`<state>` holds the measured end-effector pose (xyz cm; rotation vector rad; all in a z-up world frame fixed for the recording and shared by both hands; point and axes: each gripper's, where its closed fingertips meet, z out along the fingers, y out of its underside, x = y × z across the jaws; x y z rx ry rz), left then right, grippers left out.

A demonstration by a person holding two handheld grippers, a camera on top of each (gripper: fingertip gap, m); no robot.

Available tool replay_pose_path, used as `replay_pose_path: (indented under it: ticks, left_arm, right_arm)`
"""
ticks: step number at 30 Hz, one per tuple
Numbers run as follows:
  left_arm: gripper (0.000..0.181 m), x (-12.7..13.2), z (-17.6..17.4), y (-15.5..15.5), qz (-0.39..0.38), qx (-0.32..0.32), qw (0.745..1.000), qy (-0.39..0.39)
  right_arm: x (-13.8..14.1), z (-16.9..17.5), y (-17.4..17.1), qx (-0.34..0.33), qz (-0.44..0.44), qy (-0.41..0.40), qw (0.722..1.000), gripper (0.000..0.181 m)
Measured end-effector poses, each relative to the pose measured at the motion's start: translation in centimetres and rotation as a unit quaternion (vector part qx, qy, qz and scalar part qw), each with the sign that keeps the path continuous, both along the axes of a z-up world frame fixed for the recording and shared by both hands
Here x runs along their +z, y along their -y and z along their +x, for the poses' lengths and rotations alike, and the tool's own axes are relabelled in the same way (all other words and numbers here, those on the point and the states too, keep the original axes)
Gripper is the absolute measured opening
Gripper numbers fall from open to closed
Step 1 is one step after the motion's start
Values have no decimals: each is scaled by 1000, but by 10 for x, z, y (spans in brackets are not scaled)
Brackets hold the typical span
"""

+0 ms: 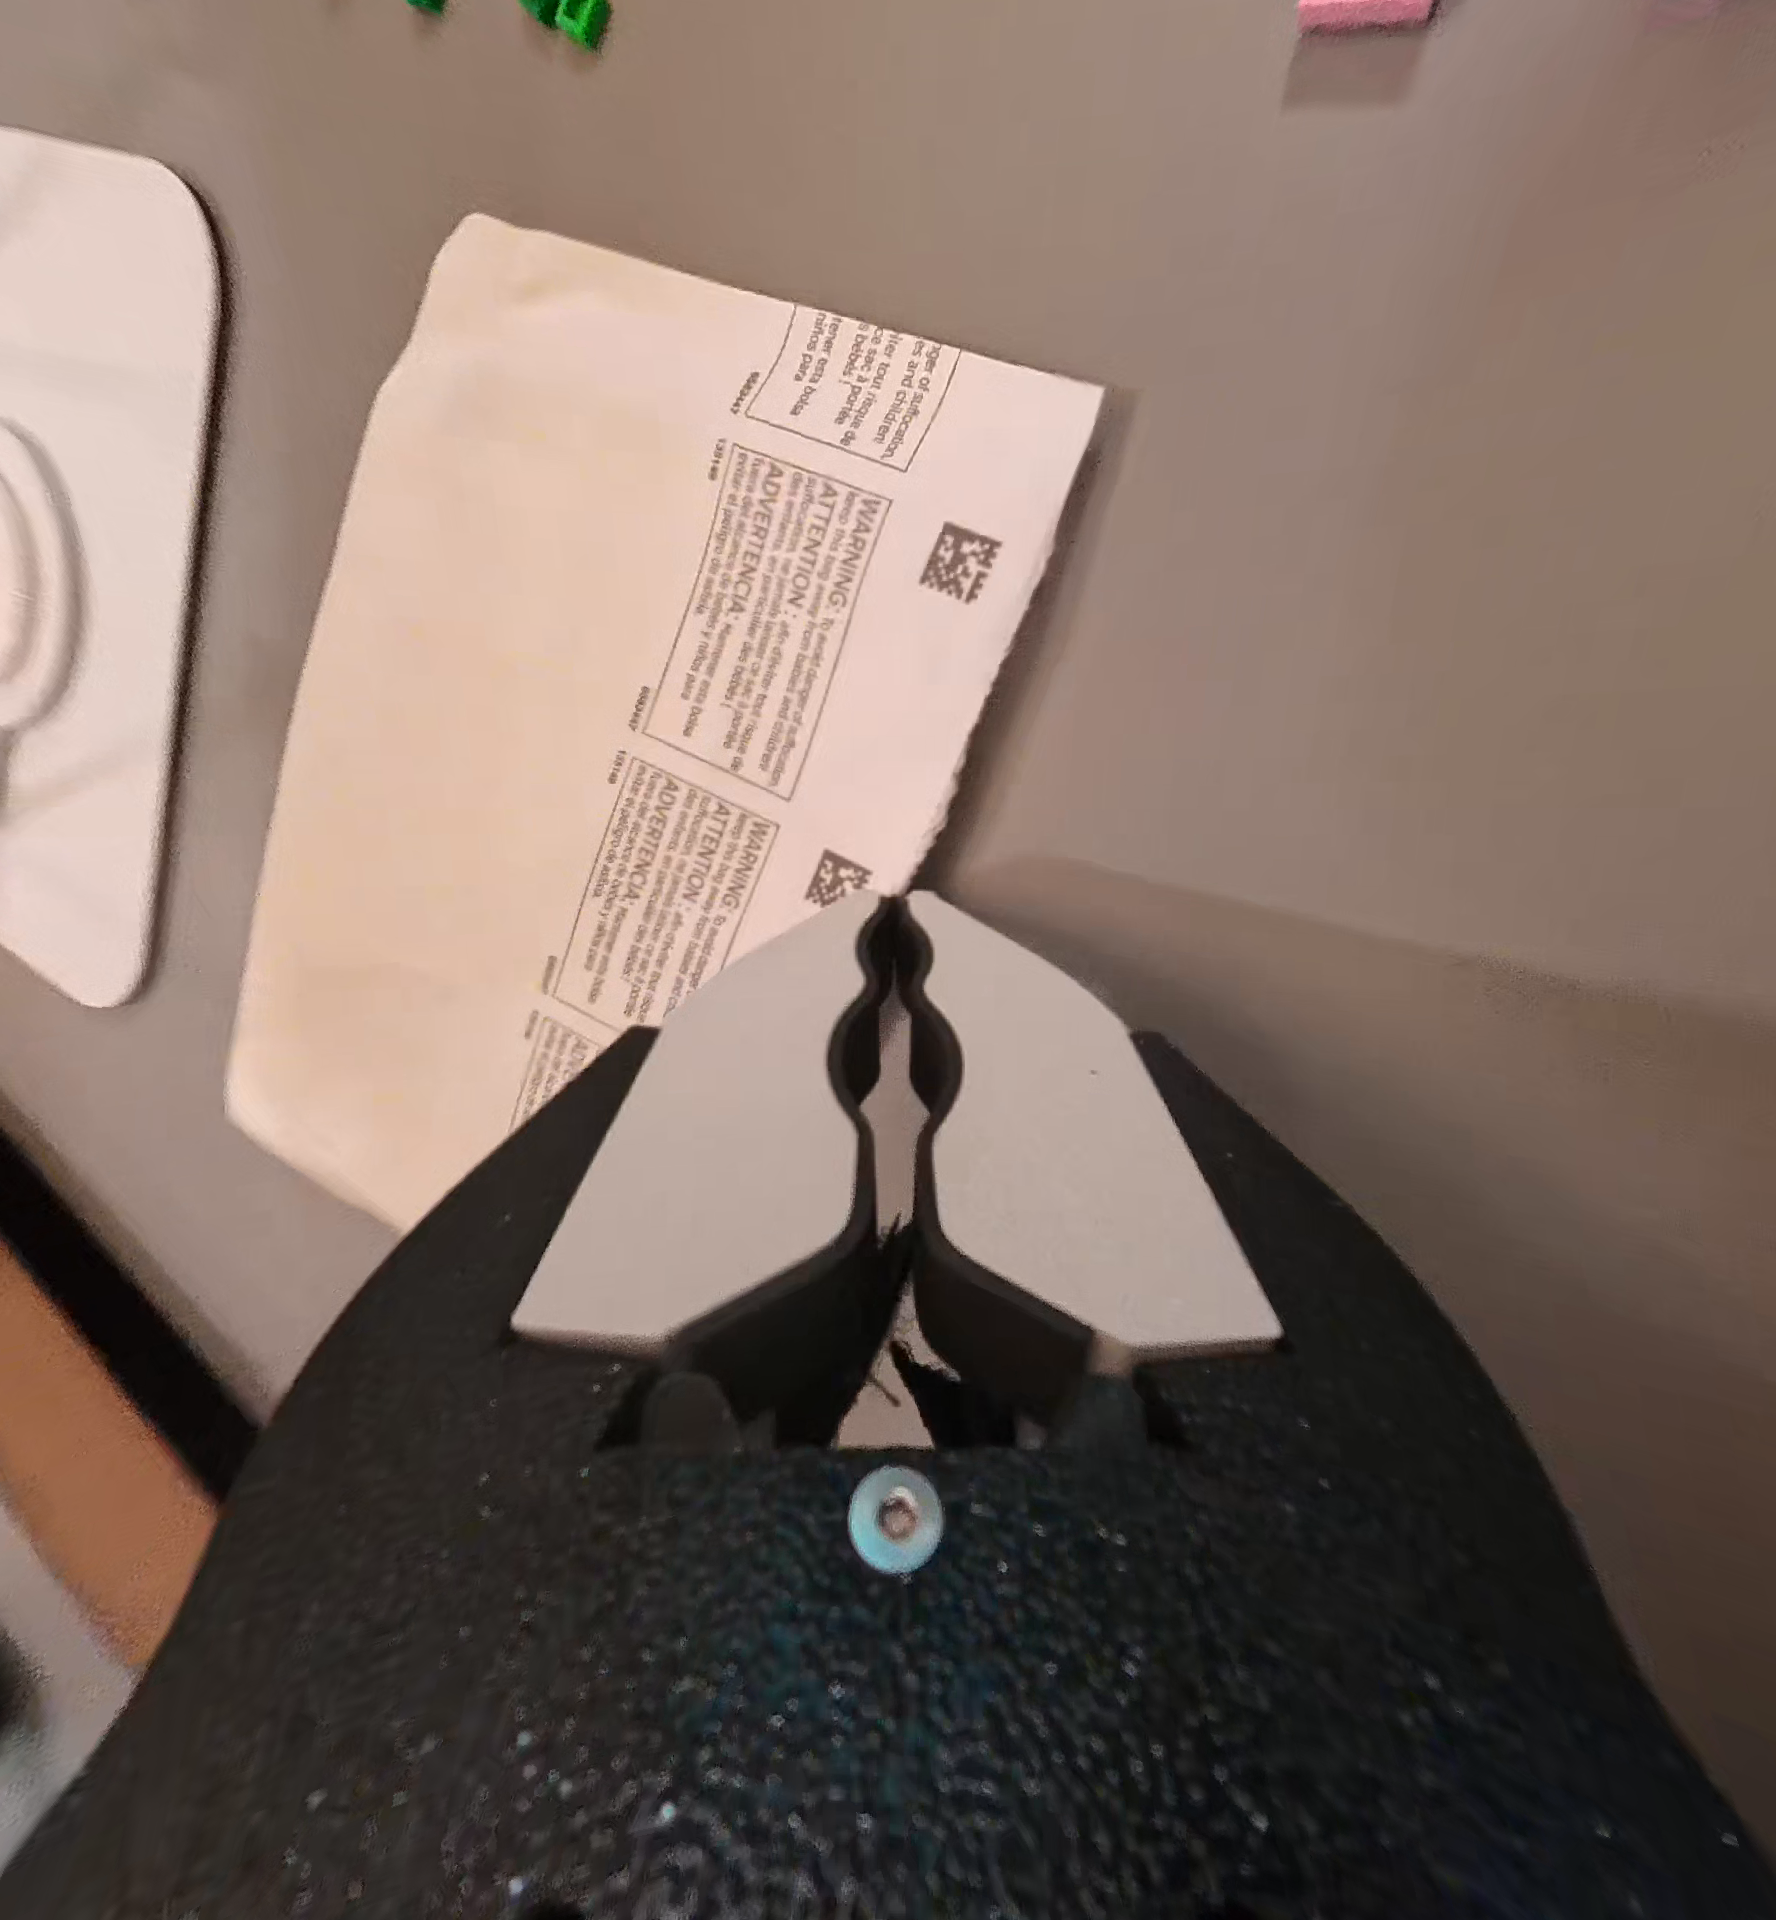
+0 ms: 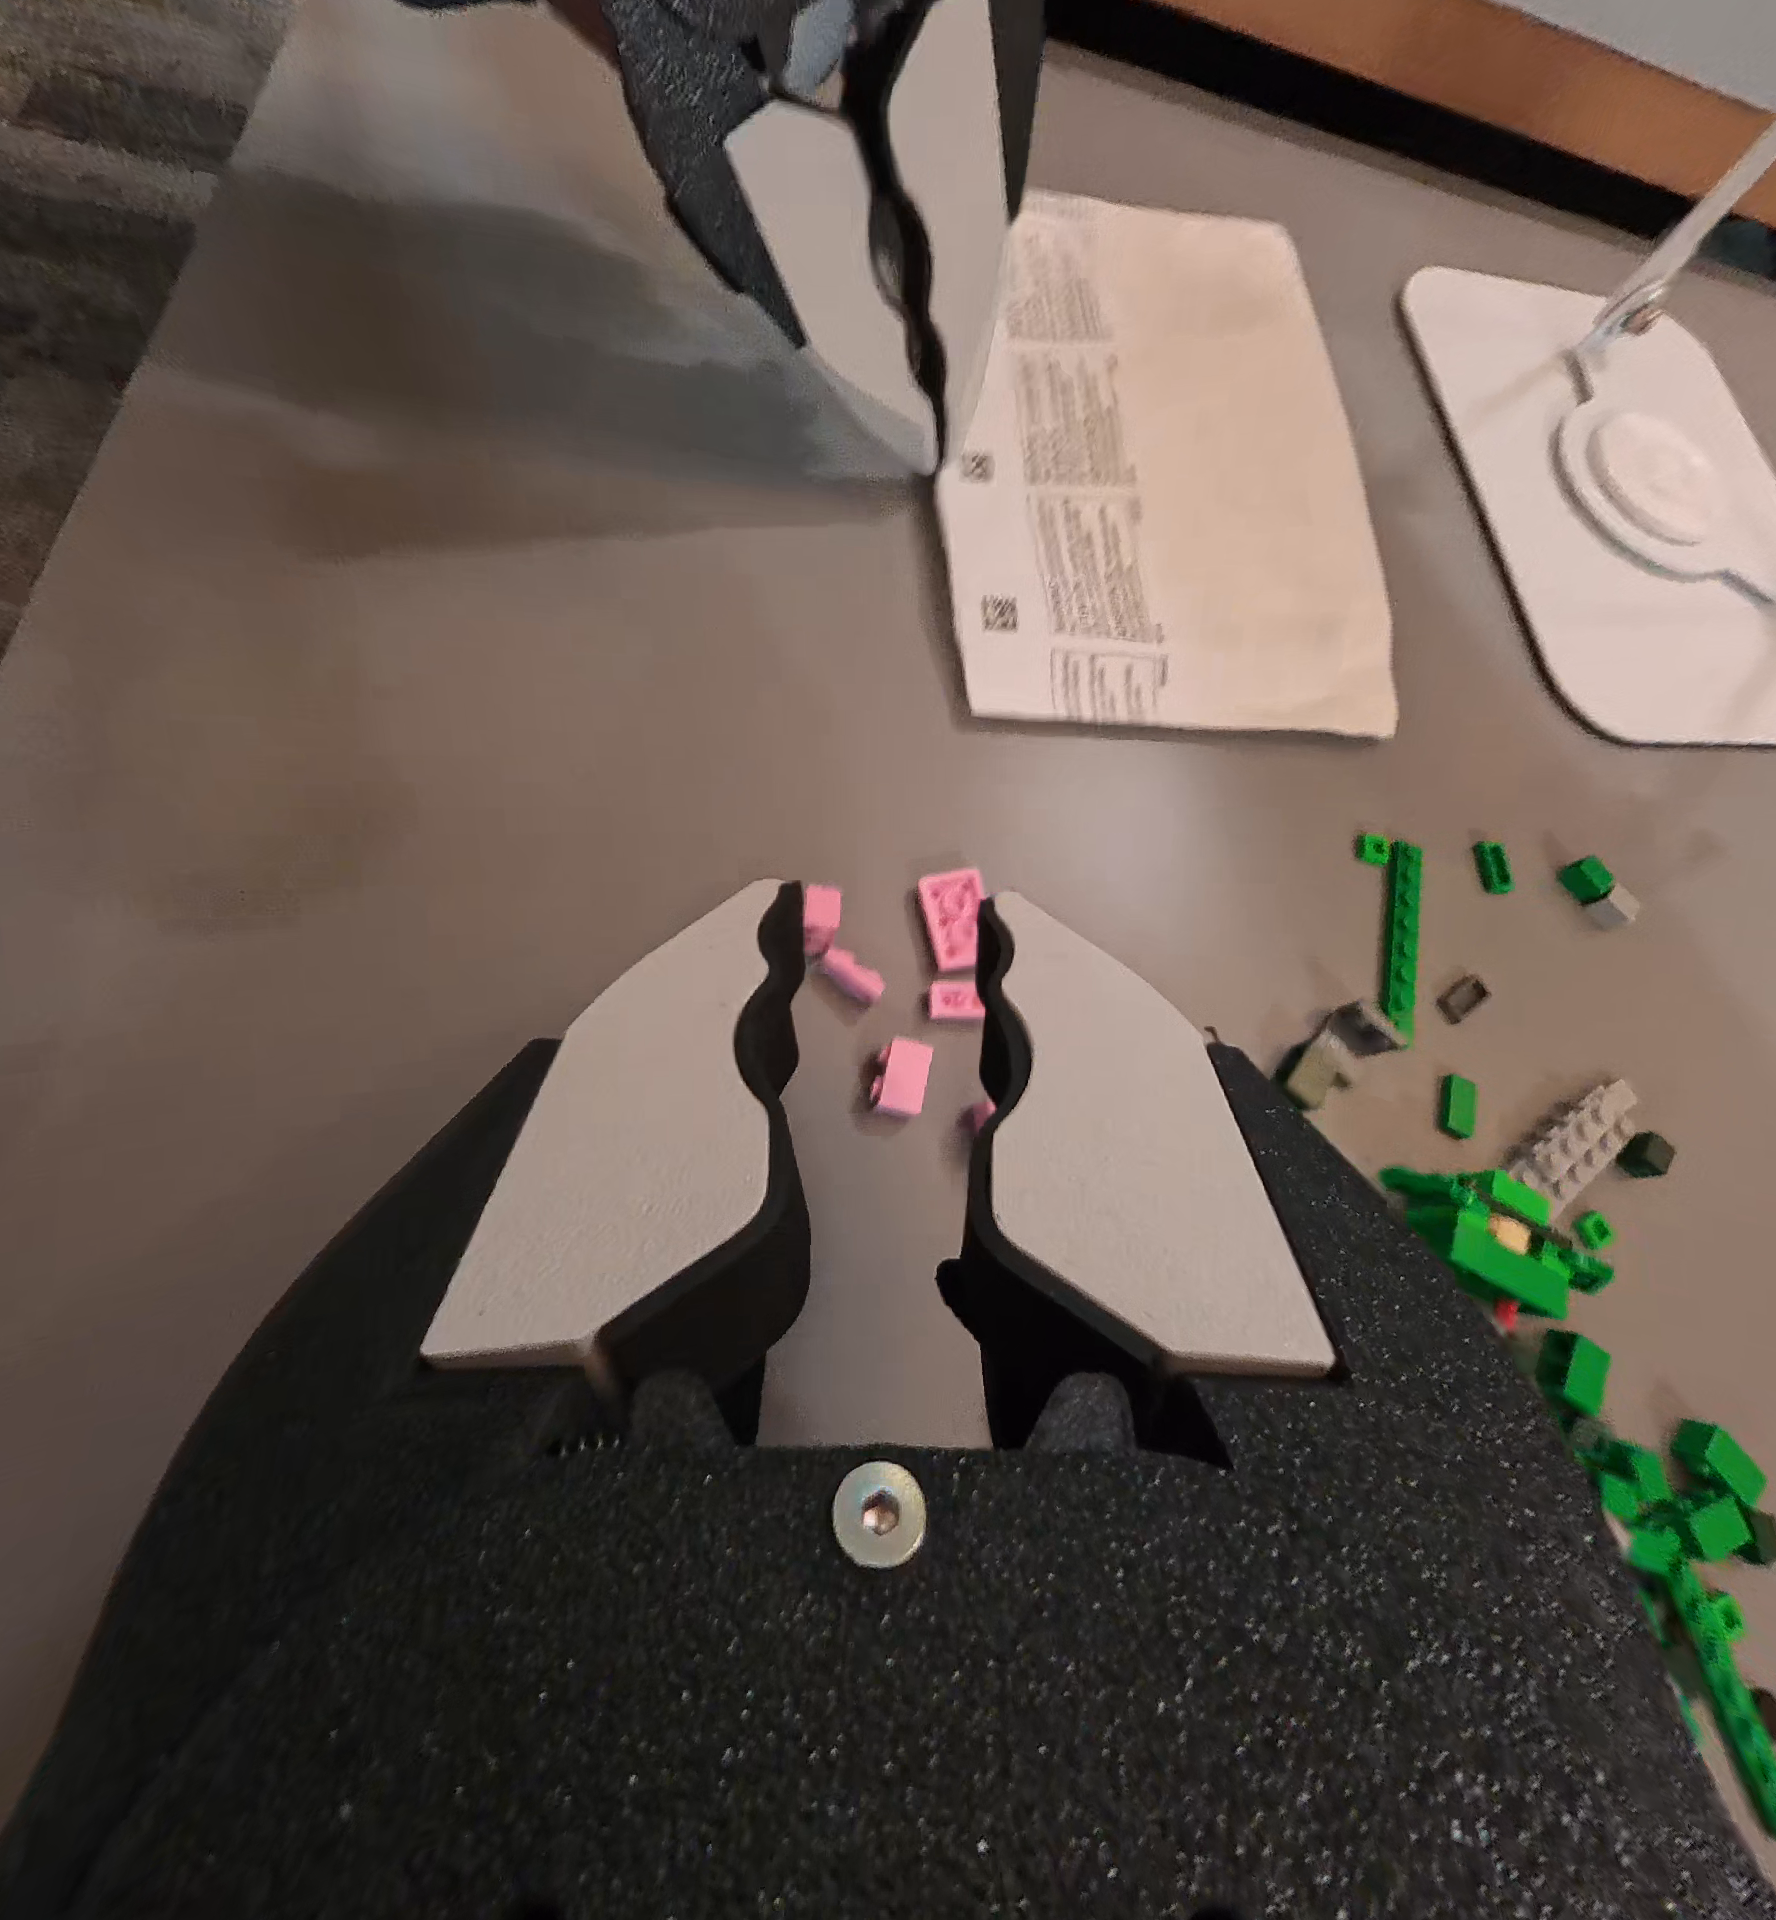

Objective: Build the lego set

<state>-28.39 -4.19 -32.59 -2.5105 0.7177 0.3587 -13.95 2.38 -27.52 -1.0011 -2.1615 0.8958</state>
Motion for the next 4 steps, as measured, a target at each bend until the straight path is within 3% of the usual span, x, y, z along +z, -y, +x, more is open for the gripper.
replay_pose_path:
  ticks: [1,4]
  left_arm:
    - [0,2,4,-1,0,12,1000,28]
    - [0,20,14,-9,34,29,996,80]
  right_arm:
    - [4,-9,2,-4,9,-14,1000,32]
    - [14,-38,9,0,58,-49,997,32]
